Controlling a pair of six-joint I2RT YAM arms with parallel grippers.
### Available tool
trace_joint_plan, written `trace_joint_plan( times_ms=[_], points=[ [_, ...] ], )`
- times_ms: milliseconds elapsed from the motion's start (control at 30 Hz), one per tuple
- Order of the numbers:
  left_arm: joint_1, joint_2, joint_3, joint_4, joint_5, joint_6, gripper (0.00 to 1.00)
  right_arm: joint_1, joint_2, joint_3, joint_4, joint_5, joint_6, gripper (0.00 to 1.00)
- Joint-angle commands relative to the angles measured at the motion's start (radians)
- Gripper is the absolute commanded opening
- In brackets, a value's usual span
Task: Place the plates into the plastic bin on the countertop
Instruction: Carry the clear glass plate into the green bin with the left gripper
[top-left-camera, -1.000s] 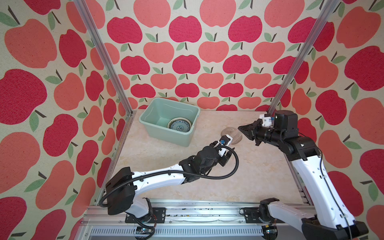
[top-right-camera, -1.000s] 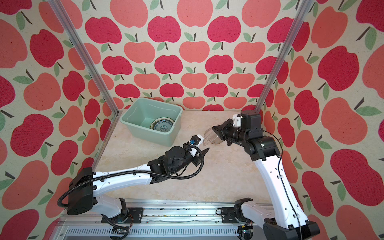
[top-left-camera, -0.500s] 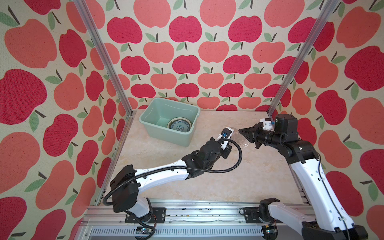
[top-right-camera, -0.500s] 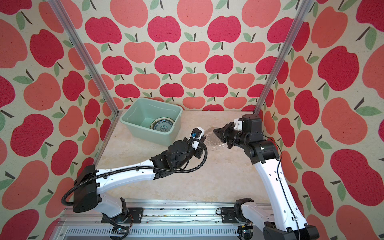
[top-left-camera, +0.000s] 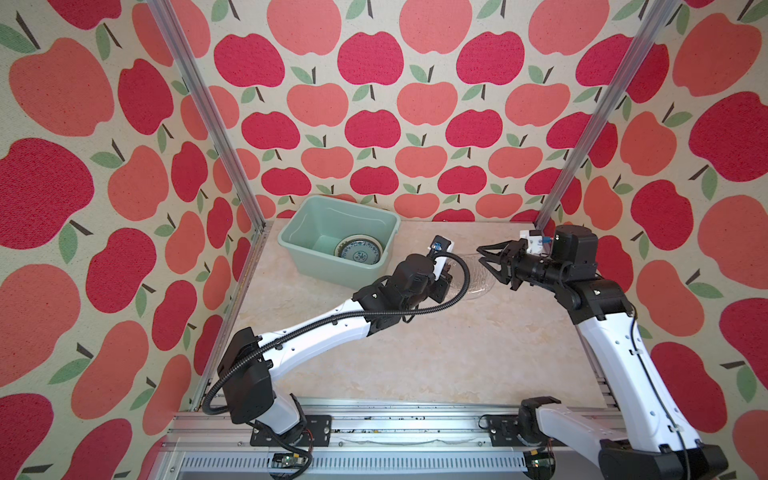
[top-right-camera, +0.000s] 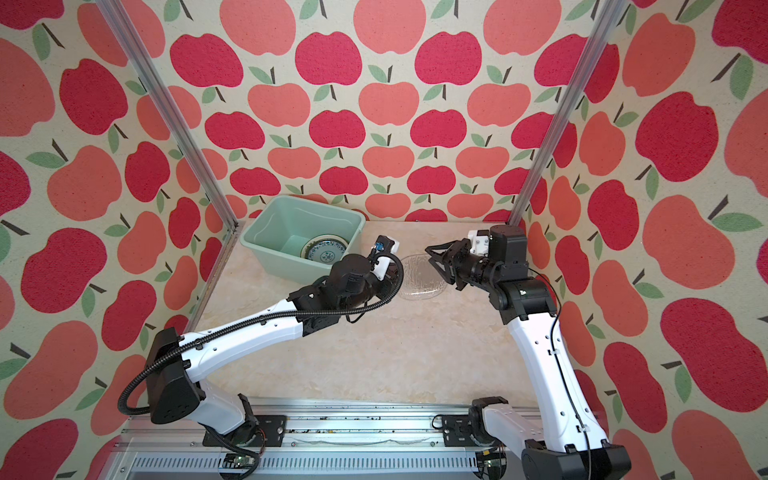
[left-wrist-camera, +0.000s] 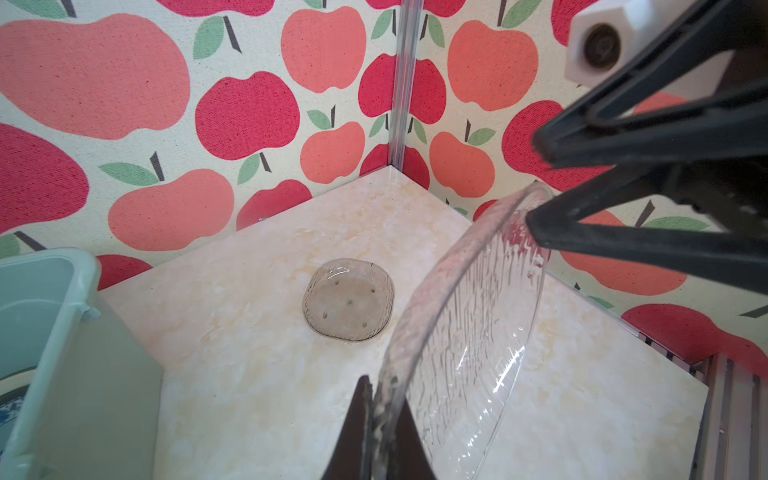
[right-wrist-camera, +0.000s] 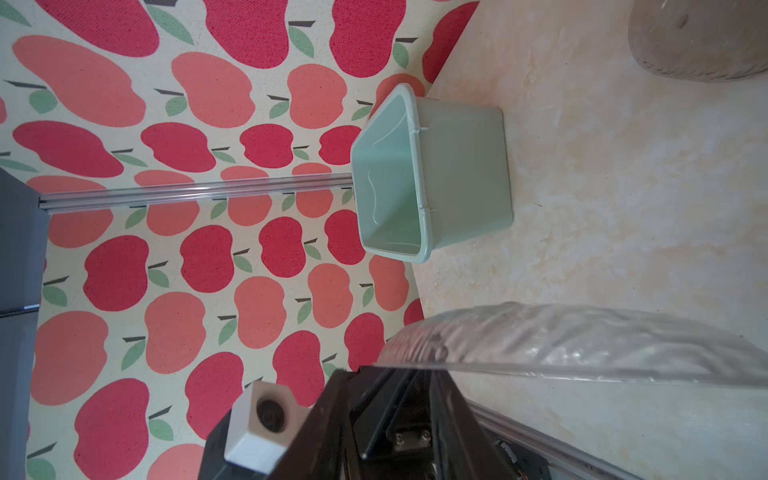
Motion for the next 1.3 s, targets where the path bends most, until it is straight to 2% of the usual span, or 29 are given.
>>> trace_joint_plan(
  times_ms=[0,133,200,367,633,900,1067,1267],
  points=[
    [0.104,-0.047,0.118,-0.258,0.170,-0.040,0.00,-0.002,0.010,-0.022,0.150,-0.125,-0.098,0.41],
    [0.270,-0.045,0.274,-0.502,0.226,0.074,0.00,-0.001,0.019,-0.035,0.207,-0.190,-0.166,0.41],
    [0.372,-0.051,0.321,-0.555,0.256,0.106,0.00,0.000,0.028,-0.036,0.208,-0.206,-0.203,0.41],
    [0.611,-0.065,0.379,-0.567,0.388,0.130,0.00,0.016,0.064,-0.056,0.188,-0.222,-0.287,0.41],
    [0.844,0.058,0.488,-0.596,0.568,0.200,0.00,0.095,0.192,-0.116,0.147,-0.192,-0.372,0.38],
    [0.966,0.249,0.524,-0.553,0.731,0.201,0.00,0.134,0.355,-0.060,0.117,-0.165,-0.417,0.35],
    [0.981,0.390,0.587,-0.568,0.810,0.210,0.00,0.134,0.437,-0.033,0.111,-0.144,-0.430,0.34],
    [0.986,0.547,0.714,-0.659,0.849,0.255,0.00,0.134,0.506,-0.010,0.108,-0.142,-0.448,0.33]
  ],
)
